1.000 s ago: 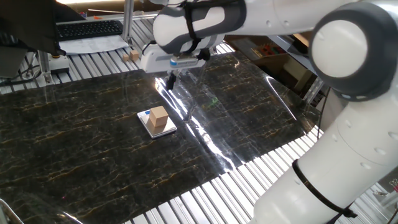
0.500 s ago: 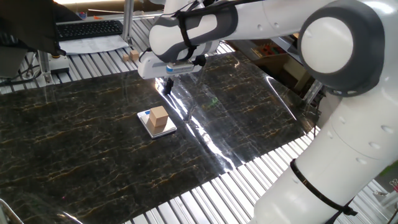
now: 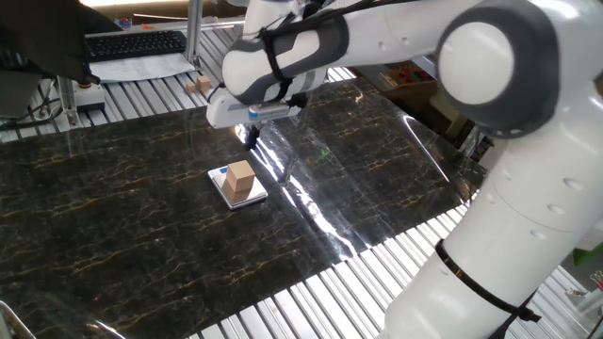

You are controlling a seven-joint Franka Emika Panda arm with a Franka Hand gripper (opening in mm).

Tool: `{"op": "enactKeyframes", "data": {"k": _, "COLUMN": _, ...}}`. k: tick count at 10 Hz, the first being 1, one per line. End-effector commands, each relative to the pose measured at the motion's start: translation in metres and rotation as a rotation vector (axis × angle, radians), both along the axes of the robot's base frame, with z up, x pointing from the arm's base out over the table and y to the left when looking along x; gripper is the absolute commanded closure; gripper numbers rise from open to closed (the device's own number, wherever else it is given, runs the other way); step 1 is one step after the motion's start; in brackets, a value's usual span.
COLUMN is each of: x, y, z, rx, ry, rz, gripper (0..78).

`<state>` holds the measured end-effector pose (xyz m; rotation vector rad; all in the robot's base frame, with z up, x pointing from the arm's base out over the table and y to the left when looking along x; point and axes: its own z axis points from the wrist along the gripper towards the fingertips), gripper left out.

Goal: Remove the object from the scale

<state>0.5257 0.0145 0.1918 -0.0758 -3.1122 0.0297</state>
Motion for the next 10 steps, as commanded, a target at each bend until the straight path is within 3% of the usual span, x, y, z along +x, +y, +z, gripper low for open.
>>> {"op": "enactKeyframes", "data": {"k": 1, "x": 0.0111, "y": -0.0025, "z": 0.0017, "rx": -0.004, "ry": -0.003, "rz": 0.002, "gripper": 77.6}}
{"op": "enactKeyframes", "data": {"k": 5, "x": 0.017, "y": -0.0042, "z": 0.0055, "rx": -0.003, "ry": -0.002, "rz": 0.005, "gripper": 77.6}}
{"op": "enactKeyframes", "data": {"k": 7, "x": 0.0154, "y": -0.0037, "z": 0.0045, "rx": 0.025, "ry": -0.004, "rz": 0.005, "gripper": 77.6}}
{"op": "enactKeyframes", "data": {"k": 10, "x": 0.0149, "y": -0.0036, "z": 0.0041, "rx": 0.022, "ry": -0.01, "rz": 0.025, "gripper": 77.6}}
